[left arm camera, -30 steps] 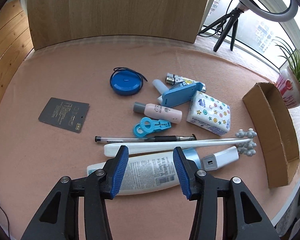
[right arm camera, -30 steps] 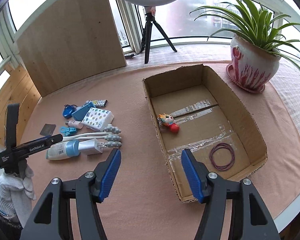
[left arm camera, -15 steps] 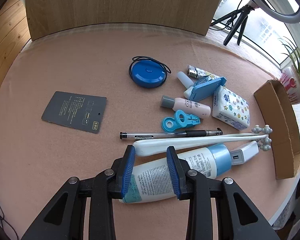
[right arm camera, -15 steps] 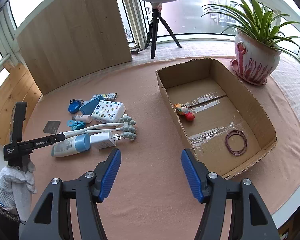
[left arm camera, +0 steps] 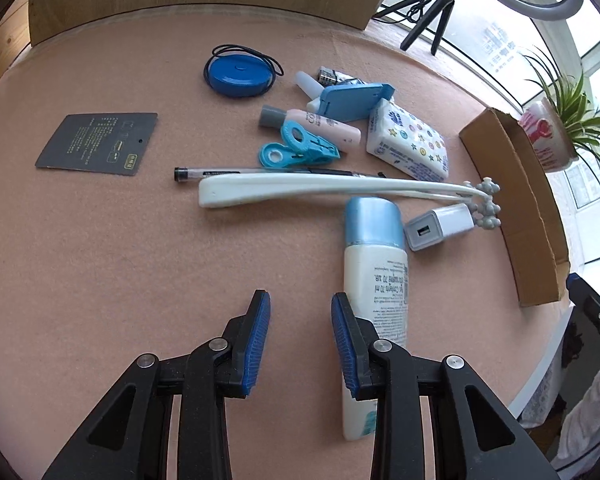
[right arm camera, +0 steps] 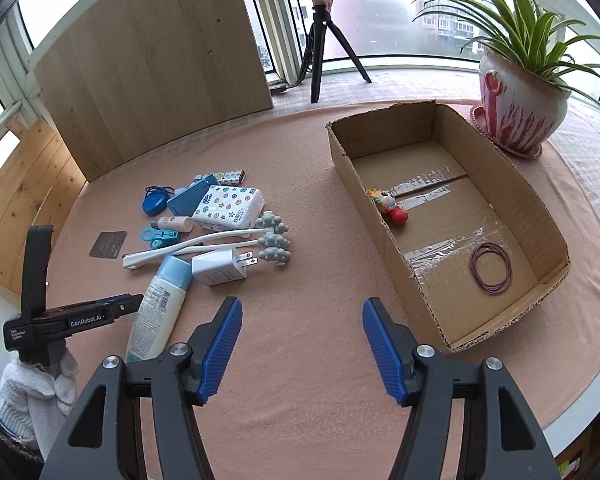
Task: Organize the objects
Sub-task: 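Grasp the white-and-blue lotion bottle with the left gripper, then lift the lotion bottle with the left gripper while right gripper grips it too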
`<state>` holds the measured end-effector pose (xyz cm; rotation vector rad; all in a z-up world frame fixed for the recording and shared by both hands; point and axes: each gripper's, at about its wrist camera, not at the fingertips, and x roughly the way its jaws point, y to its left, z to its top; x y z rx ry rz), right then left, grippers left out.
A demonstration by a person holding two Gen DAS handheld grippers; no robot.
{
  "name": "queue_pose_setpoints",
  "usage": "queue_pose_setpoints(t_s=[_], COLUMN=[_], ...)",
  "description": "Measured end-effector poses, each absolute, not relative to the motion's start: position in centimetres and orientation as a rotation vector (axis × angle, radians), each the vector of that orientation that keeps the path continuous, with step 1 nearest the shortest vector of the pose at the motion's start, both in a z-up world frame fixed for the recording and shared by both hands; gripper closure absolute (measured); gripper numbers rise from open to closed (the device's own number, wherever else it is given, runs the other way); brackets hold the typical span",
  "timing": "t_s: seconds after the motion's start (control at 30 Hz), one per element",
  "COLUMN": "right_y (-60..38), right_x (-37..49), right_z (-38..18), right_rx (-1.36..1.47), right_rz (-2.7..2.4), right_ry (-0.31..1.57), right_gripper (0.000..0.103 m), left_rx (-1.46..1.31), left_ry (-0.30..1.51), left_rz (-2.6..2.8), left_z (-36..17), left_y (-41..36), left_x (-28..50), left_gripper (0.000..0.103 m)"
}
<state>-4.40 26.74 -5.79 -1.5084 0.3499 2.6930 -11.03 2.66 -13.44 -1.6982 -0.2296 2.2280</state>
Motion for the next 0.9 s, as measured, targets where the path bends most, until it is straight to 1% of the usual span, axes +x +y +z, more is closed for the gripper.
queue_pose_setpoints(t_s=[0.17, 0.27, 0.33, 0.37, 0.6, 0.77, 0.9], right_y=[25.9, 25.4, 24.9, 24.7, 22.3, 21.2, 19.9], right_x=[-5.0, -5.4, -5.8, -6.0, -8.3, -10.4, -11.6], right_z=[-6.8, -7.4, -7.9, -8.1, -10.0, -11.4, -12.4], right_rx=[-1.555, -1.592, -1.619, -1.641, -1.79, -1.92, -1.999], right_rz=[2.703, 2.716, 2.73, 2.741, 2.762, 2.752, 2.743], right_ry=[0.368, 0.374, 0.377, 0.387, 0.399, 0.473, 0.456], right_gripper=[0.044, 0.044, 0.044, 0.044, 0.044, 0.044, 0.044], left_rx=[-1.682, -1.662, -1.646, -1.637, -1.612, -1.613, -1.626], left_ry=[-0.182, -0.191, -0.194, -0.195, -0.243, -0.26, -0.284], left_rz=[2.252, 2.274, 2.284, 2.287, 2.259, 2.258, 2.267], left_z=[-13.1, -12.5, -12.1, -11.9, -11.8, -12.1, -12.3], left_y=[4.3, 4.6, 4.6, 4.7, 5.6, 5.9, 6.2], left_x=[-9.2, -8.6, -8.2, -8.0, -7.6, -7.3, -7.4], left_gripper=[0.069, 0.067, 0.062, 0.058, 0.048, 0.045, 0.045])
